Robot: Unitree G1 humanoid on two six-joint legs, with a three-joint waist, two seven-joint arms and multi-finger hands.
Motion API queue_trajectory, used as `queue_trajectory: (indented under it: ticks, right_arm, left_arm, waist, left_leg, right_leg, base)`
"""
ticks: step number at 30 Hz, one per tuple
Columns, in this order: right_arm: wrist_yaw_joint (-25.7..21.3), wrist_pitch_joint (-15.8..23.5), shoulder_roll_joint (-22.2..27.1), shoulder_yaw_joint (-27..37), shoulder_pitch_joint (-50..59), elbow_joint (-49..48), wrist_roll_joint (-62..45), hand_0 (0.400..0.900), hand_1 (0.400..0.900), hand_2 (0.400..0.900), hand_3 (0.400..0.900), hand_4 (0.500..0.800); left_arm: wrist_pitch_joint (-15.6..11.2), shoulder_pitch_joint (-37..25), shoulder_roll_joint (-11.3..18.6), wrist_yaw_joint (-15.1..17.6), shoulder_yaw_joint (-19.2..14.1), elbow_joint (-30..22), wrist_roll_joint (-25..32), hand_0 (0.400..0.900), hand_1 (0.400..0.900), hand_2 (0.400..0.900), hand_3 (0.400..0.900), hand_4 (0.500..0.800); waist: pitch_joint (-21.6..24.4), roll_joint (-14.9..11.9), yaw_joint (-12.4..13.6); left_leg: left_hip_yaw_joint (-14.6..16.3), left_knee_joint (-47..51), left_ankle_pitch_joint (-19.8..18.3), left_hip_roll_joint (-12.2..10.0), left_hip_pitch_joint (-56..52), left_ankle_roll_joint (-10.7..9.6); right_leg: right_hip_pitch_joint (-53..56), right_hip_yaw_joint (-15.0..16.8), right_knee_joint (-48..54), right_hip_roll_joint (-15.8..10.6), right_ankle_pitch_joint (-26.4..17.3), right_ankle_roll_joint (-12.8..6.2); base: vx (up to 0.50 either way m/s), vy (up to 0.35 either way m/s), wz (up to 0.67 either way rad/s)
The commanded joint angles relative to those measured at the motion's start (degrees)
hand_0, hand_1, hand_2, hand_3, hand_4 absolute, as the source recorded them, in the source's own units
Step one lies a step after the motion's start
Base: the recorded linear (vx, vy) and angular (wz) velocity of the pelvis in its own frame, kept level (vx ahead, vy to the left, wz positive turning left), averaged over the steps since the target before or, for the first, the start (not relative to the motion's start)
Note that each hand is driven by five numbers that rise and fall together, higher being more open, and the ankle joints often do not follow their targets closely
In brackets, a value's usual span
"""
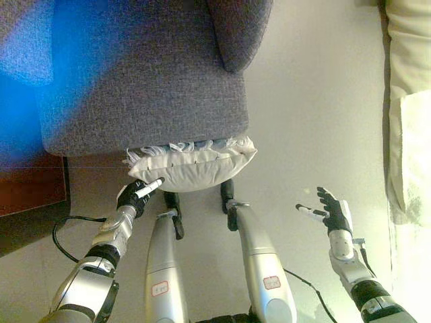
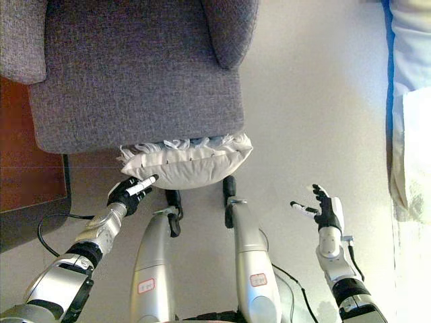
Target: Pick up the pillow and put it on the sofa.
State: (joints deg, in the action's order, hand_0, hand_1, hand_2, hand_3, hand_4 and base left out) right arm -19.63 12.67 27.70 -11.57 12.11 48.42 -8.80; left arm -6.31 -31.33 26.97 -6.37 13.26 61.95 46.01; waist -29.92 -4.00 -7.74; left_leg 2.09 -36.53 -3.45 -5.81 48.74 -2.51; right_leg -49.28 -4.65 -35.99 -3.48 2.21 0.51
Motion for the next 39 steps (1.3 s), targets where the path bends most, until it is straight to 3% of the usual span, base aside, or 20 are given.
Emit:
queue_trajectory:
  ticks: [1, 3, 11, 30, 39]
  right_arm:
    - [-1.85, 1.09, 1.48, -0.16, -4.42, -3.48, -2.05, 0.9, 0.9, 0.9, 0.9, 0.8]
    - [-1.62, 1.25, 1.21, -0.17, -4.64, -3.21, -2.33, 0.9, 0.9, 0.9, 0.9, 0.8]
    - [-1.65, 1.55, 0.17, -0.71, -4.85, -2.99, -2.41, 0.9, 0.9, 0.9, 0.9, 0.8]
    - [-2.31, 1.72, -0.62, -1.48, -4.18, -2.78, -3.08, 0.9, 0.9, 0.9, 0.9, 0.8]
    - [-2.15, 1.59, -1.04, -1.45, -3.78, -0.7, -2.27, 0.9, 0.9, 0.9, 0.9, 0.8]
  left_arm:
    - [-3.41, -3.68, 0.16, -5.23, 0.68, -5.82, 3.13, 0.9, 0.9, 0.9, 0.9, 0.8]
    - [-3.59, -4.25, -0.03, -5.26, 1.25, -6.76, 4.05, 0.4, 0.4, 0.4, 0.4, 0.5]
    - [-4.25, -5.18, -0.81, -3.02, 1.4, -7.27, 4.12, 0.4, 0.4, 0.4, 0.4, 0.5]
    - [-4.18, -7.05, 0.48, -3.12, 1.24, -6.73, 3.9, 0.4, 0.4, 0.4, 0.4, 0.5]
    - [-5.04, -4.06, 0.21, -2.96, 0.38, -6.36, 0.11, 0.4, 0.4, 0.4, 0.4, 0.5]
  waist:
    - [0.13, -2.81, -0.48]
    - [0.13, -3.19, -0.5]
    - [0.13, -3.89, -0.61]
    - [0.13, -3.94, -0.7]
    - [1.47, -2.56, -0.4]
  left_leg:
    - [1.57, 1.78, -1.97, 1.3, -0.7, 1.47]
    - [1.6, 1.84, -2.07, 1.18, -1.03, 1.4]
    - [1.88, 2.63, -2.38, 1.01, -2.79, 1.18]
    - [2.99, 5.32, -1.99, 1.05, -6.27, 0.87]
    - [4.79, 10.24, -1.22, 1.49, -14.08, 0.13]
  right_leg:
    - [1.84, -0.37, 1.82, 1.57, 0.54, -2.55]
    - [2.25, -0.45, 2.07, 1.72, 0.42, -2.69]
    - [4.08, -0.51, 3.32, 1.92, 0.51, -3.03]
    - [7.22, -0.37, 6.0, 2.23, 0.48, -3.28]
    - [14.35, -0.46, 9.36, 2.23, 1.96, -3.4]
  base:
    - [0.0, -0.061, 0.01]
    - [-0.01, -0.061, 0.01]
    - [-0.01, -0.026, -0.01]
    - [-0.01, -0.002, 0.0]
    - [-0.04, 0.016, -0.07]
